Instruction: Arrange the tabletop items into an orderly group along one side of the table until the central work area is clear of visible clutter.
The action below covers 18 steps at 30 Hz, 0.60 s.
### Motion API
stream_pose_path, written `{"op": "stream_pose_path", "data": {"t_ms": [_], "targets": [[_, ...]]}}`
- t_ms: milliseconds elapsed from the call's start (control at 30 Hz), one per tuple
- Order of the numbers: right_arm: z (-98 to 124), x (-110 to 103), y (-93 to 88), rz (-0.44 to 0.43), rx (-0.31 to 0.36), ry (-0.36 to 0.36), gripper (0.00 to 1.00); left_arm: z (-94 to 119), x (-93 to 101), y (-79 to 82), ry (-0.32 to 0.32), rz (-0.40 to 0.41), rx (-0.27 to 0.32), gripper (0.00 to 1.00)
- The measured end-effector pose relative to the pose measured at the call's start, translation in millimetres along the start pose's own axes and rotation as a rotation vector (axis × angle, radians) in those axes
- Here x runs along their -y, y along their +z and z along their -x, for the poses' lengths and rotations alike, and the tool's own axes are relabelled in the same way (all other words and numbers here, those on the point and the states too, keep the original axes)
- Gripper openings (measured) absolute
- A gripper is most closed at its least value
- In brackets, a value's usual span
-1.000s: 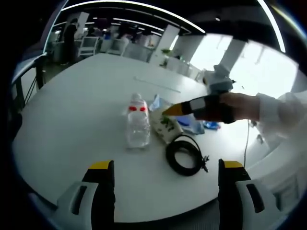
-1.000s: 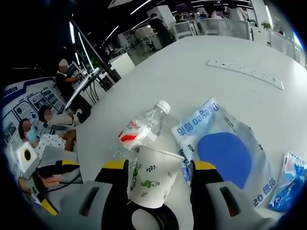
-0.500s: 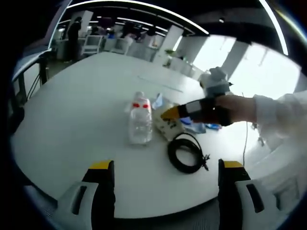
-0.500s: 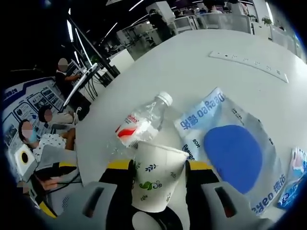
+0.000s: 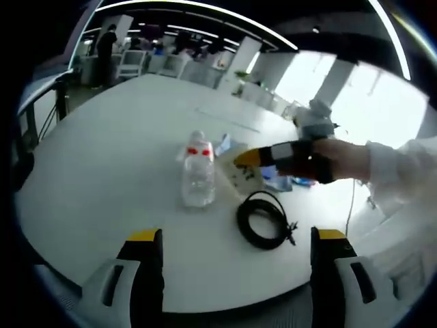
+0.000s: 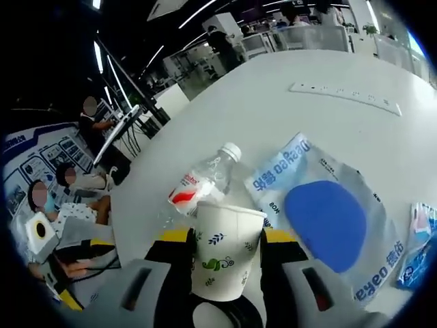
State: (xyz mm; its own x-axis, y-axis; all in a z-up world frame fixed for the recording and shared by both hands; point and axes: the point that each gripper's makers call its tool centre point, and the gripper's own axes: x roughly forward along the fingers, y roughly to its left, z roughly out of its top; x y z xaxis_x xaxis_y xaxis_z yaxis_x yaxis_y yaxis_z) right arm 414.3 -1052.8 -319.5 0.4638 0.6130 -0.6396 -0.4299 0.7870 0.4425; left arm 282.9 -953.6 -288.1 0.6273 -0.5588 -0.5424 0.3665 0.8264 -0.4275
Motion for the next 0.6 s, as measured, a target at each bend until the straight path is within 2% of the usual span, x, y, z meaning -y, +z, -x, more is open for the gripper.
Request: {"op": "stream_pose_path", "data": {"t_ms": [600], "targets": [[20,-3,10.5,-0.021,0.101,0.021,0.37,-7,11.9,5.7,-0.027,-0.032,-0.01,0.85]]}}
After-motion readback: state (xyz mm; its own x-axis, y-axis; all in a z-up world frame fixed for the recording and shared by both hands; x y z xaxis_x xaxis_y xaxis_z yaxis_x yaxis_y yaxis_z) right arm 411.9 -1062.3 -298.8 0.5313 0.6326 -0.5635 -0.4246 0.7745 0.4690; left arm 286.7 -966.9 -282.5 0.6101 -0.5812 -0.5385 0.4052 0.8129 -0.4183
